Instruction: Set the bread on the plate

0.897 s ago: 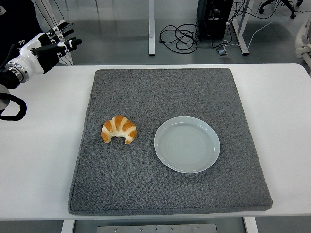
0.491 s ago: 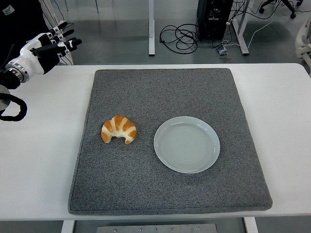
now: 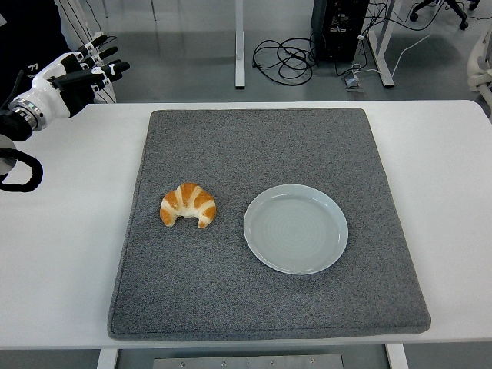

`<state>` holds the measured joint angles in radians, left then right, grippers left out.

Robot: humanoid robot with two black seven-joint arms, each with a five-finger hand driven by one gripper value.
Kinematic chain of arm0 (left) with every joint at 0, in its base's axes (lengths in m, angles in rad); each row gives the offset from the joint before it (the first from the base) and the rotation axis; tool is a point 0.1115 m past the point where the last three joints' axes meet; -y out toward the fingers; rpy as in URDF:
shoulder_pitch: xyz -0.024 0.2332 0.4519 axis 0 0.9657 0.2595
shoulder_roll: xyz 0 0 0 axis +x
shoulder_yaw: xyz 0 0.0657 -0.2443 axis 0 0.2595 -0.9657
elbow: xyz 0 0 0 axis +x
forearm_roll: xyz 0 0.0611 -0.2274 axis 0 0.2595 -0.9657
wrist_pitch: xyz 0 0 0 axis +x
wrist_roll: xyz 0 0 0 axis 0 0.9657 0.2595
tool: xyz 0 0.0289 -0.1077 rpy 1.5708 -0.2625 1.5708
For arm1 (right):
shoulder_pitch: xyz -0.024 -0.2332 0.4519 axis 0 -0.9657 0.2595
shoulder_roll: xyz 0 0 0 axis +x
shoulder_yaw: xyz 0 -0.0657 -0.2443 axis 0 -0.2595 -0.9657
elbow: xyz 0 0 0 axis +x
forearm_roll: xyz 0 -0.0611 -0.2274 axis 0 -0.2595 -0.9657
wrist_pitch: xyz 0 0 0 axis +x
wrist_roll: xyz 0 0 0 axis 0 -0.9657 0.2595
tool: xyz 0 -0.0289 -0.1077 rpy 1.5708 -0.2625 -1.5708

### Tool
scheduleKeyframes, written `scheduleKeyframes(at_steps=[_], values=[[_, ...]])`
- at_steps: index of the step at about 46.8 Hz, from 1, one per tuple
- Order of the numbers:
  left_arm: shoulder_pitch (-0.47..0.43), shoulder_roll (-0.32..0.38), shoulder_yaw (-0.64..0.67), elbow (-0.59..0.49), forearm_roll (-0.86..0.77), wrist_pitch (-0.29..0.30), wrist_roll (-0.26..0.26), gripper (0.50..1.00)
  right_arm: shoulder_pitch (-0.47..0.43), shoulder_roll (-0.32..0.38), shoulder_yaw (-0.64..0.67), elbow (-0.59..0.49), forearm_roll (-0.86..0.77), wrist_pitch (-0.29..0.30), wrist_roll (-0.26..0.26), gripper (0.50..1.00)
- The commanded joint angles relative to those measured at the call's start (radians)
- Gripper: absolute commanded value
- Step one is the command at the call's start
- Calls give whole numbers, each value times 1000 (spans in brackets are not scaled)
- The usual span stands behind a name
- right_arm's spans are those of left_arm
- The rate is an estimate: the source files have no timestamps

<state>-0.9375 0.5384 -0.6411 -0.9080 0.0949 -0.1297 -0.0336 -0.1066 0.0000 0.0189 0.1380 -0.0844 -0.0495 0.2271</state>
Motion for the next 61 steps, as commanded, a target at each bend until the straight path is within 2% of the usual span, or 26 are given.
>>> scheduleKeyframes(at_steps=[1,55,61], values=[[0,0,0,0,0,-1,0,990,1,0,1,0,0,0,0,1000],[-1,11,9,-2,6,5,1,990,-1,0,0,0,0,-1,0,1000],[-23,18,32,-18,75,5,3,990,-1,0,0,0,0,0,0,1000]])
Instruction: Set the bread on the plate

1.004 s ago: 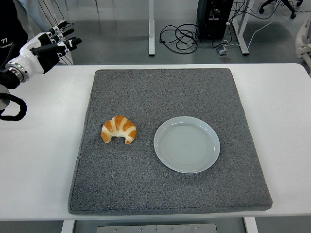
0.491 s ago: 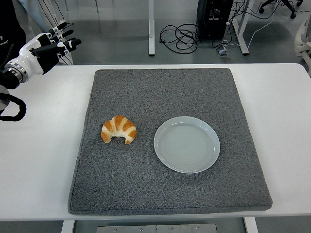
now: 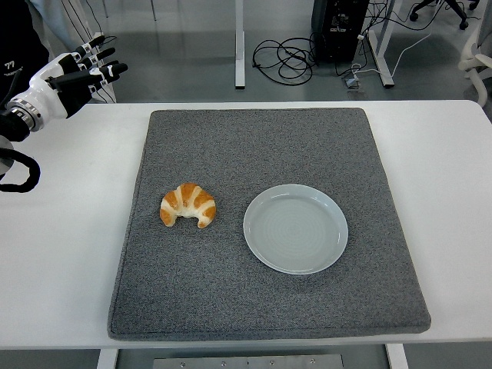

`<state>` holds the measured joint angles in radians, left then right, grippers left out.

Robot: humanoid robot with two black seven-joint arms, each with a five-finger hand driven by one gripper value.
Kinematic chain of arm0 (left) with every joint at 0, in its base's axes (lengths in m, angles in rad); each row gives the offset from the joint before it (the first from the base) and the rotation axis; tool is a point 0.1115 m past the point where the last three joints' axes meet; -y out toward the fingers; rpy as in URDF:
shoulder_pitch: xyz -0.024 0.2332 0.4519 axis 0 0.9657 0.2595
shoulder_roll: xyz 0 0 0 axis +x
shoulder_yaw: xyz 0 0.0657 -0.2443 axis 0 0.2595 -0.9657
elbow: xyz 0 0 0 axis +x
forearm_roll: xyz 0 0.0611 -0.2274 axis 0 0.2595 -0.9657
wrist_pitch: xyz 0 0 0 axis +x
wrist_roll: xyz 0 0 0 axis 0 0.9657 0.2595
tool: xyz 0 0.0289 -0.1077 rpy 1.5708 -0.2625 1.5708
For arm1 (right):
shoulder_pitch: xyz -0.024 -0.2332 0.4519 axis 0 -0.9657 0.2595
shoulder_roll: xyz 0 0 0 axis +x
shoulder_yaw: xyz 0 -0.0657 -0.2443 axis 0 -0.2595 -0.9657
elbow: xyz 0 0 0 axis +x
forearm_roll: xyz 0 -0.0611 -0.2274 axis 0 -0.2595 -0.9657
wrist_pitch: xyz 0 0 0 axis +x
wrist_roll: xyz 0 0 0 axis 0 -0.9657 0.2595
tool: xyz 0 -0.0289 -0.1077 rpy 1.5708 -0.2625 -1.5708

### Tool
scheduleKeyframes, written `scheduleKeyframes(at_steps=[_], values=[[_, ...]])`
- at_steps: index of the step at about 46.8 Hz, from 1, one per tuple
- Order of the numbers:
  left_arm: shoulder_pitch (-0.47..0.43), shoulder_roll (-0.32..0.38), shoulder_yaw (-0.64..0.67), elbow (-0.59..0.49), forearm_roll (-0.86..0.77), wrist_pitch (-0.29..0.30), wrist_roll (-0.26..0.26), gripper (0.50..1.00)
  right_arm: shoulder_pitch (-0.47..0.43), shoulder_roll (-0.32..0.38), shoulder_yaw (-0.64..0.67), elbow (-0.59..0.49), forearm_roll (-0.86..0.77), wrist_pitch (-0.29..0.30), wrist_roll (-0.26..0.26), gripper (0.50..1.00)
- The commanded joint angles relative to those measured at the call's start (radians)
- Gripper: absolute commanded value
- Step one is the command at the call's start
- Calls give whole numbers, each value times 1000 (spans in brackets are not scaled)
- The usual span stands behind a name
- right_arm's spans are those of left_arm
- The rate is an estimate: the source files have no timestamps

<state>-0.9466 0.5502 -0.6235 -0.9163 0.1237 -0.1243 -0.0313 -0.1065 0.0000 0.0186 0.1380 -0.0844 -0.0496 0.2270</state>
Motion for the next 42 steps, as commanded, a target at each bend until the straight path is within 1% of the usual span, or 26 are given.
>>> scheduleKeyframes(at_steps=[1,6,10,18,24,28,31,35,42], values=[[-21,11,18,-16,75,0,1,990,-1,0,0,0,0,1,0,1000],[-78,37,30,-56,243,-2,2,990,1,0,0,0,0,1,0,1000],[-115,54,42,-79,344,-3,10,990,-1,0,0,0,0,-1,0,1000],[-208,73,128,-124,379,-6,22,990,-1,0,0,0,0,0,0,1000],[-271,106,217,-168,382,-5,19,989,-1,0,0,0,0,1,0,1000],[-310,119,269,-211,415,-6,19,989,1,0,0,0,0,-1,0,1000],[-330,137,307,-246,459,-6,19,989,1,0,0,0,0,1,0,1000],[-357,145,340,-288,510,-6,21,990,1,0,0,0,0,1,0,1000],[-383,168,380,-328,560,-6,22,990,1,0,0,0,0,1,0,1000]])
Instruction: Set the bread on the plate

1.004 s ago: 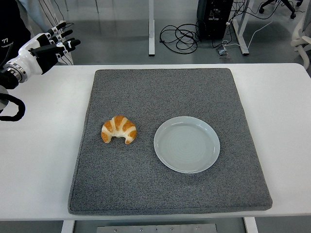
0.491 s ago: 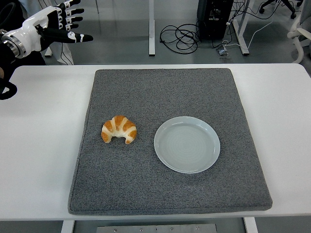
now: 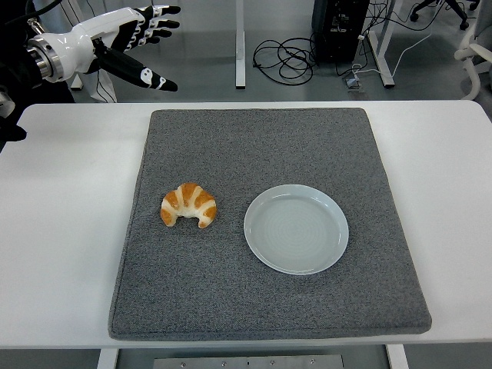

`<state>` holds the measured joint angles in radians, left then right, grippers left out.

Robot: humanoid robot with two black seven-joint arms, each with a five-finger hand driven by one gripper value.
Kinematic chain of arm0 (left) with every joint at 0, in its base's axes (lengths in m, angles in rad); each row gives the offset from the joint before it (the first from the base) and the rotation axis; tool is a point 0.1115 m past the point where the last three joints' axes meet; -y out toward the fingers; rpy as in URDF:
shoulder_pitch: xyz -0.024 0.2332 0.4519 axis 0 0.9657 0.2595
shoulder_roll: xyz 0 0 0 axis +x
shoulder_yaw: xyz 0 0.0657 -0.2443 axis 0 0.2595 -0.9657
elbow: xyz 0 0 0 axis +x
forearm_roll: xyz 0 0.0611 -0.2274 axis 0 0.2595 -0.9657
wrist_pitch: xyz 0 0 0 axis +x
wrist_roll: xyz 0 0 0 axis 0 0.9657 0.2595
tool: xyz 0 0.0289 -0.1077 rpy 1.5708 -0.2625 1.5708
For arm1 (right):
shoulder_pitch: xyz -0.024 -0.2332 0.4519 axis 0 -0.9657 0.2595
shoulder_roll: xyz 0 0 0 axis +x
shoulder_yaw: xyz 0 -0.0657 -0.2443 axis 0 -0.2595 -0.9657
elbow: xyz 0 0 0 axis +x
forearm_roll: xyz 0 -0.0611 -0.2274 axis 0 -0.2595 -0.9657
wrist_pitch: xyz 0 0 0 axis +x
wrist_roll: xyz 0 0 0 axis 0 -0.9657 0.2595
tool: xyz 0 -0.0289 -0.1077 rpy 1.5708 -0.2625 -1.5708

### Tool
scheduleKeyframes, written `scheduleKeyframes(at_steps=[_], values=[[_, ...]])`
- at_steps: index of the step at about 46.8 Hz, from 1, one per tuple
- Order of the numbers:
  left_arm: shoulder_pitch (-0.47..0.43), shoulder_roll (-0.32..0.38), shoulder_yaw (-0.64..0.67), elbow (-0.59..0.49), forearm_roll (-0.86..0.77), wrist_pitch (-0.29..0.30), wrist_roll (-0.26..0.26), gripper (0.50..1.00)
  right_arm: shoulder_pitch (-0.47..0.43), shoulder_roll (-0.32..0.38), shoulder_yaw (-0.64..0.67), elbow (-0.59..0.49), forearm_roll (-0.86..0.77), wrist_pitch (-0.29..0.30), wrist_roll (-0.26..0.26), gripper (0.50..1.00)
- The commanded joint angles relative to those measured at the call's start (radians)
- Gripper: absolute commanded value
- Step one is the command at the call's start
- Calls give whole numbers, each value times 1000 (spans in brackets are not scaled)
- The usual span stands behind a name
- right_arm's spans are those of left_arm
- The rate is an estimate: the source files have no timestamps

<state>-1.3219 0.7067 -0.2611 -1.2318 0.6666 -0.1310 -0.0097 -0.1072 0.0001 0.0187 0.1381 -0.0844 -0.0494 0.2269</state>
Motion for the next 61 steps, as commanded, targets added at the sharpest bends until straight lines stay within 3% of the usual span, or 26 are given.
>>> scheduleKeyframes(at_steps=[1,13,23,44,52,61], values=[[-11,14,25,-17,25,1,1,990,0,0,0,0,0,0,0,1000],[-26,65,80,-133,263,-4,-1,990,0,0,0,0,0,-1,0,1000],[-19,82,118,-161,369,-22,-3,990,0,0,0,0,0,0,0,1000],[39,89,198,-235,441,-13,-3,989,0,0,0,0,0,0,0,1000],[101,86,195,-235,485,17,-9,987,1,0,1,0,0,0,0,1000],[188,54,189,-233,510,91,-13,986,1,0,0,0,0,0,0,1000]])
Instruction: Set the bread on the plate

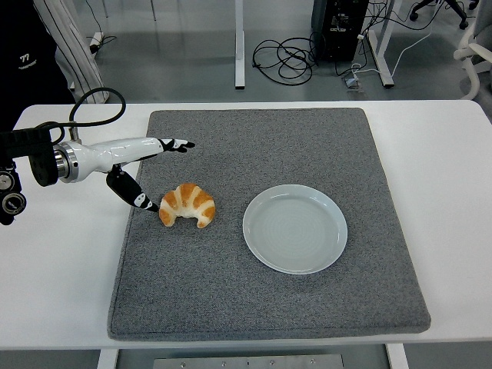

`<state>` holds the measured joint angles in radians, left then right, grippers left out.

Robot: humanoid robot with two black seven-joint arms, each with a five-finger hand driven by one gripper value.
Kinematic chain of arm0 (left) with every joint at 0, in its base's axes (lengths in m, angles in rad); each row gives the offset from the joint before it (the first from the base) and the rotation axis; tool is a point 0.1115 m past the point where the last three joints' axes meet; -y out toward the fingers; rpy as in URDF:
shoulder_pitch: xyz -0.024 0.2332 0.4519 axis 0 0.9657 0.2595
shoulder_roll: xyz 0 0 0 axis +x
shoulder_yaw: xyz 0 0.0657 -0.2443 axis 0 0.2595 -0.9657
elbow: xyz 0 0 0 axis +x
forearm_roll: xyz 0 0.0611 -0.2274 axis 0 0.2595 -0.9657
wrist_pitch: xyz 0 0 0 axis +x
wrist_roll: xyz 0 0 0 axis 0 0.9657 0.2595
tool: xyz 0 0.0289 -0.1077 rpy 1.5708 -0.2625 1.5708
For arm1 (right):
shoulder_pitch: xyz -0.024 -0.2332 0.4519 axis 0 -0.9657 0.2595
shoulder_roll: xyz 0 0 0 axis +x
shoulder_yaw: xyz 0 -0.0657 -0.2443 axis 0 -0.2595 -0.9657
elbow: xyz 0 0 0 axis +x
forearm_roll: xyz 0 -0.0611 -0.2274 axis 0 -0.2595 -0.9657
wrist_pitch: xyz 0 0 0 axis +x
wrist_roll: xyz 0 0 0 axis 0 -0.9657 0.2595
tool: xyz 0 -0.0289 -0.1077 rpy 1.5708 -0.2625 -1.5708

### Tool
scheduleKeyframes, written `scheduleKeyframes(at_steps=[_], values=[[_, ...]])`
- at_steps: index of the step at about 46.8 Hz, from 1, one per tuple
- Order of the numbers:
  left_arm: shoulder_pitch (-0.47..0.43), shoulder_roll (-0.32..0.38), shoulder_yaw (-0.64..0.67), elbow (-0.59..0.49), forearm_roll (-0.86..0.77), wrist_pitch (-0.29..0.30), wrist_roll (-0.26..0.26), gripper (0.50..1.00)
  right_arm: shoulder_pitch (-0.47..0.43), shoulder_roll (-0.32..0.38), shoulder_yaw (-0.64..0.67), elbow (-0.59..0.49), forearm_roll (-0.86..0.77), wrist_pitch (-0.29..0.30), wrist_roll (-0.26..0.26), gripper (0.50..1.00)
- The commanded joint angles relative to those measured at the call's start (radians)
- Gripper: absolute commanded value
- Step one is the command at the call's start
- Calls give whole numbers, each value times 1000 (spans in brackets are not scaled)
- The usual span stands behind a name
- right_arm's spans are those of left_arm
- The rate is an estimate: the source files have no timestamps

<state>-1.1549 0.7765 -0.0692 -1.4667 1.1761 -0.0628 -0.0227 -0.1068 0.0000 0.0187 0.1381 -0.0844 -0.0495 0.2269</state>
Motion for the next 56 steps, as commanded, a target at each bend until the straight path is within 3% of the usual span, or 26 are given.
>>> scheduleKeyframes(at_steps=[1,24,32,39,48,56], values=[[29,-22,-4,3,0,34,0,986,-1,0,0,0,0,0,0,1000],[116,-100,-4,52,51,156,-6,981,-1,0,1,0,0,0,0,1000],[141,-111,0,75,53,184,-60,981,1,0,0,0,0,0,0,1000],[152,-134,3,112,53,202,-74,980,-1,0,0,0,0,-1,0,1000],[155,-155,6,174,54,221,-140,975,1,0,0,0,0,0,0,1000],[164,-177,6,223,54,222,-154,974,-1,0,0,0,0,0,0,1000]])
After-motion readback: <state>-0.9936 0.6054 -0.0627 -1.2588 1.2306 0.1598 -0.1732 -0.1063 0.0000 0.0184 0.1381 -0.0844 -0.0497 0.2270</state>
